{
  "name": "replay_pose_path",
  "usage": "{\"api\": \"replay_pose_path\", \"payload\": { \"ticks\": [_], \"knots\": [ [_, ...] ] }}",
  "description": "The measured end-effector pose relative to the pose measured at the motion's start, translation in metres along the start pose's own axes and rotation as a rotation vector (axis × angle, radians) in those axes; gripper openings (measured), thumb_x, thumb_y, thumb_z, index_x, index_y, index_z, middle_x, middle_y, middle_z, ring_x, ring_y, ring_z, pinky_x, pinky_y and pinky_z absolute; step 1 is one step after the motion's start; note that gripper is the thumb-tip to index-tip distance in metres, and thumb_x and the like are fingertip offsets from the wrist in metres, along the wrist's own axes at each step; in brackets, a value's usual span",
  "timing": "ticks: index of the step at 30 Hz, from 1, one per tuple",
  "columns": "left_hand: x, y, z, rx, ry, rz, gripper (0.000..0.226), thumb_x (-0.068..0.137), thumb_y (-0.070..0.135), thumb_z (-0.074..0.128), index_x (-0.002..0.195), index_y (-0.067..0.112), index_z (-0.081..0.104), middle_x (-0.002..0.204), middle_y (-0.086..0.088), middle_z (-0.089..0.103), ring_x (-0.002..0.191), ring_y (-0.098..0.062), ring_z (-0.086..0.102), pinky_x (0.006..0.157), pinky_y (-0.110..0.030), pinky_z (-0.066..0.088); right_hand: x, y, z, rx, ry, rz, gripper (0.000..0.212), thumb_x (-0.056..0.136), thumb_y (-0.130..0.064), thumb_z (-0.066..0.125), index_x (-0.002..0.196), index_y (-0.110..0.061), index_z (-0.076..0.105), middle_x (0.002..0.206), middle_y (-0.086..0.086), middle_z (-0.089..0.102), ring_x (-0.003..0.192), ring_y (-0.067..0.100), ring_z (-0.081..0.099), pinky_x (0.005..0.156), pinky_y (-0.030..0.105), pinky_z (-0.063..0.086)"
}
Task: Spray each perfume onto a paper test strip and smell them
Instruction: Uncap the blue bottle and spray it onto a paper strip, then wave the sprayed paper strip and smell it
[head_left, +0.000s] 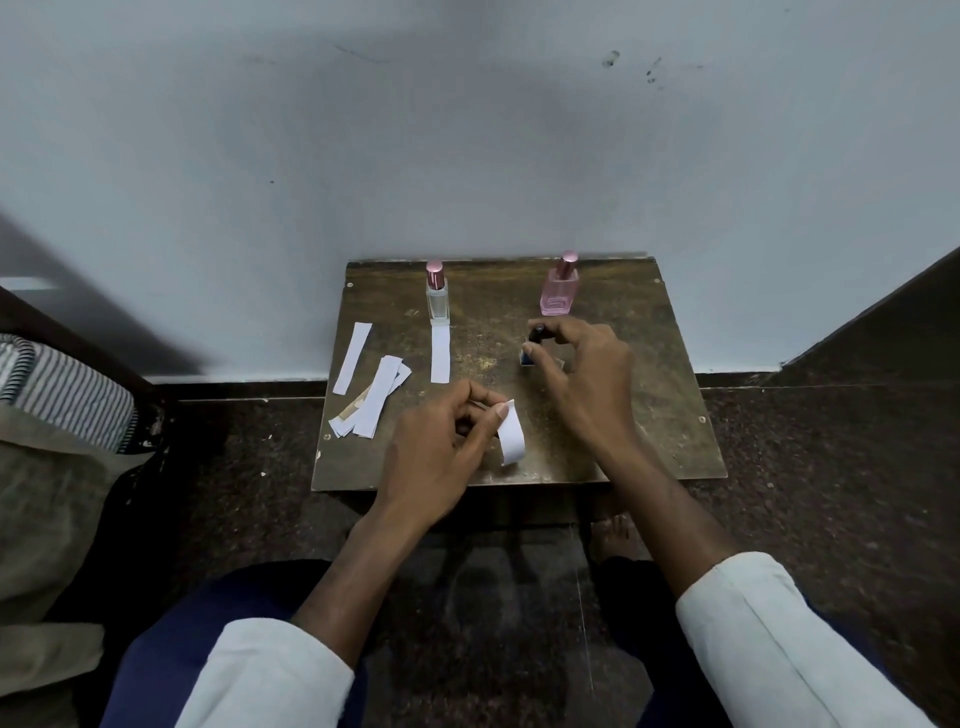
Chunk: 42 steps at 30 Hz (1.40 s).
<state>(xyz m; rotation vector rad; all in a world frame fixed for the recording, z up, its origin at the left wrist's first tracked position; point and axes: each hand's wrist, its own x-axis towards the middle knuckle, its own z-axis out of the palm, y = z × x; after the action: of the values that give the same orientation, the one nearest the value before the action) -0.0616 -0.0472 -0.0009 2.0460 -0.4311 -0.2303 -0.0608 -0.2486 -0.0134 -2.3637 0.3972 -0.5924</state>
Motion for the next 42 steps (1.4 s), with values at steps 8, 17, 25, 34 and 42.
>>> {"api": "replay_pose_path", "payload": {
  "ticks": [8, 17, 25, 34, 42],
  "knots": [
    [0.007, -0.001, 0.003, 0.025, -0.029, 0.005, 0.008, 0.102, 0.041, 0.071, 0.101, 0.034, 0.073, 0.079, 0.019, 0.076, 0.072, -0.001, 0.074, 0.067, -0.038, 0.062, 0.029, -0.007, 0.015, 0.024, 0.044, -0.011, 0.026, 0.090, -0.026, 0.083, 0.114, -0.018, 0.080, 0.105, -0.003, 0.078, 0.094, 0.009, 0.065, 0.083, 0.023, 0.051],
    [0.010, -0.008, 0.000, 0.011, -0.037, 0.025, 0.006, 0.103, 0.042, 0.070, 0.102, 0.036, 0.072, 0.081, 0.018, 0.076, 0.073, -0.004, 0.074, 0.069, -0.046, 0.062, 0.053, -0.017, 0.044, 0.051, 0.048, -0.047, 0.020, 0.093, -0.018, 0.080, 0.111, -0.009, 0.078, 0.100, 0.004, 0.077, 0.086, 0.006, 0.063, 0.076, 0.007, 0.047],
    [0.012, -0.013, -0.010, -0.023, 0.008, 0.042, 0.006, 0.103, 0.036, 0.072, 0.101, 0.031, 0.073, 0.081, 0.014, 0.077, 0.072, -0.007, 0.074, 0.069, -0.042, 0.062, 0.064, -0.013, 0.056, -0.035, 0.058, -0.079, 0.017, 0.094, -0.017, 0.079, 0.108, -0.008, 0.078, 0.096, 0.006, 0.078, 0.086, 0.015, 0.068, 0.078, 0.023, 0.052],
    [0.014, -0.016, -0.016, -0.033, 0.019, 0.038, 0.005, 0.103, 0.036, 0.073, 0.101, 0.032, 0.074, 0.080, 0.015, 0.076, 0.072, -0.008, 0.074, 0.069, -0.042, 0.062, 0.060, -0.011, 0.053, -0.026, 0.058, -0.079, 0.022, 0.095, -0.022, 0.076, 0.112, -0.008, 0.078, 0.096, 0.004, 0.079, 0.083, 0.012, 0.070, 0.079, 0.026, 0.058],
    [0.015, -0.013, -0.022, -0.050, 0.032, 0.054, 0.003, 0.099, 0.036, 0.077, 0.101, 0.033, 0.076, 0.077, 0.015, 0.076, 0.074, -0.008, 0.073, 0.069, -0.029, 0.060, 0.002, -0.038, -0.004, 0.278, -0.205, 0.065, 0.029, 0.107, -0.036, 0.061, 0.103, -0.017, 0.082, 0.082, -0.007, 0.078, 0.071, 0.004, 0.072, 0.066, 0.019, 0.054]
  ]
}}
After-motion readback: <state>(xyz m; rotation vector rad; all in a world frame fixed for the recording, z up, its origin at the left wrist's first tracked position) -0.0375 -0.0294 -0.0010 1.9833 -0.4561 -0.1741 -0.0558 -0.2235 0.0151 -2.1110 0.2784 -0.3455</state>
